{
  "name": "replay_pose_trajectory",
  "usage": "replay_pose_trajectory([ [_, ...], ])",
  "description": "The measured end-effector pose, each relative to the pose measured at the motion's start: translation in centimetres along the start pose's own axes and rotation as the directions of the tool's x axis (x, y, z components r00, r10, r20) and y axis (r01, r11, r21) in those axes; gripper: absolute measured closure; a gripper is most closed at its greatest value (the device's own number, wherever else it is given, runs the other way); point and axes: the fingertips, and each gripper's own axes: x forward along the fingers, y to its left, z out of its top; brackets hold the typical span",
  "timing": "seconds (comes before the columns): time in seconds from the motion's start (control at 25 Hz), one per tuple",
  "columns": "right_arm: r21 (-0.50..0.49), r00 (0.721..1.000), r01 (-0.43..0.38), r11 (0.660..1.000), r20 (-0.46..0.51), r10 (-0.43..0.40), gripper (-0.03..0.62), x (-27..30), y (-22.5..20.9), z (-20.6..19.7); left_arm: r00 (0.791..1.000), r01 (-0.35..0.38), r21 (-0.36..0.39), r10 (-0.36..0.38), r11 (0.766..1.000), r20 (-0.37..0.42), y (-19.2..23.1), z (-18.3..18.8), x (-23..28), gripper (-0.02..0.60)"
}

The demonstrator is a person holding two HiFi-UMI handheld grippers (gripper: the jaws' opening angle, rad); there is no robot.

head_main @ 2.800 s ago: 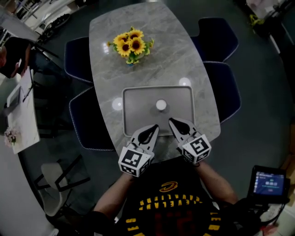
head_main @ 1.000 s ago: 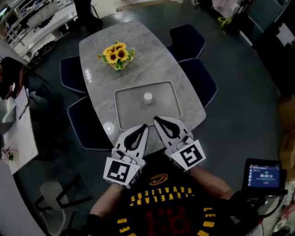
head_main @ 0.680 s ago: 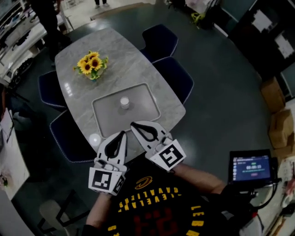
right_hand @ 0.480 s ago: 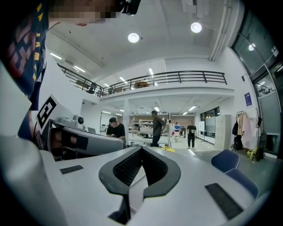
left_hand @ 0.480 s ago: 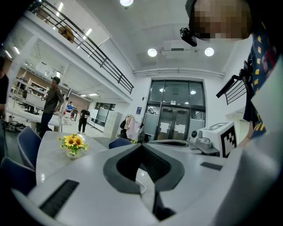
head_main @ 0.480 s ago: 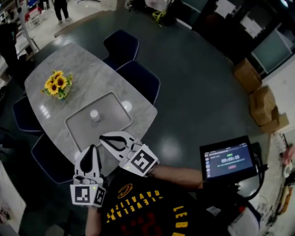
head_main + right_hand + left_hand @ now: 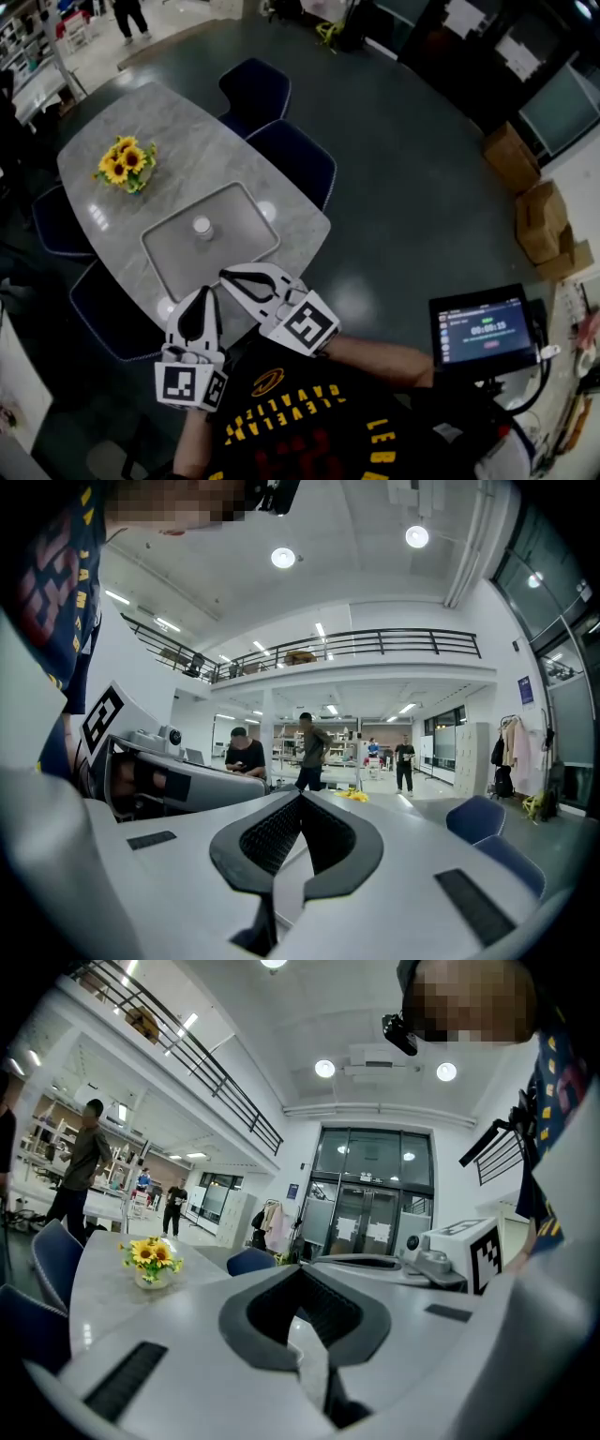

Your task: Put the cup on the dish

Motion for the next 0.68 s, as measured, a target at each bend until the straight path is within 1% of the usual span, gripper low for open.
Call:
replay_pose_trajectory([
  [0.04,0.024,1.0,0.001,1.0,0.023,-0.001,0.586,0.0,0.1,0.2,1.0,-0.004,0.002,0.004,1.0,-0.006,0.0,-0.1,-0.2,0.58],
  [0.08,0.042,1.0,0.006,0.999,0.018,-0.007,0.586,-0.1,0.0,0.1,1.0,-0.003,0.005,0.003,1.0,-0.011,0.0,-0.3,-0.2,0.58],
  [0.12,0.049,1.0,0.015,0.999,-0.003,-0.015,0.586,-0.3,-0.1,0.0,1.0,0.006,0.007,-0.005,1.0,-0.013,-0.2,-0.4,-0.2,0.58],
  [0.24,0.022,0.998,0.036,0.999,-0.062,-0.034,0.586,-0.7,-0.5,-0.6,0.999,0.032,-0.002,-0.032,0.999,-0.015,-0.2,-0.6,-0.1,0.58],
  [0.32,0.015,0.997,0.029,0.999,-0.078,-0.028,0.586,0.0,-0.6,-1.3,1.0,0.021,-0.016,-0.021,1.0,-0.017,0.7,-0.7,0.0,0.58],
  [0.44,0.031,0.996,0.009,0.999,-0.091,-0.006,0.586,1.5,-1.7,-3.1,0.999,-0.019,-0.039,0.018,0.999,-0.035,2.6,-1.5,1.3,0.58],
  [0.56,0.045,0.994,0.0,0.999,-0.106,0.005,0.586,3.0,-3.3,-4.5,1.0,-0.005,-0.045,0.004,0.999,-0.029,3.9,-2.6,3.0,0.58],
  [0.68,0.043,0.993,-0.009,0.999,-0.118,0.014,0.586,4.4,-4.7,-5.4,1.0,-0.004,-0.06,0.003,0.998,-0.022,5.3,-2.9,4.5,0.58],
])
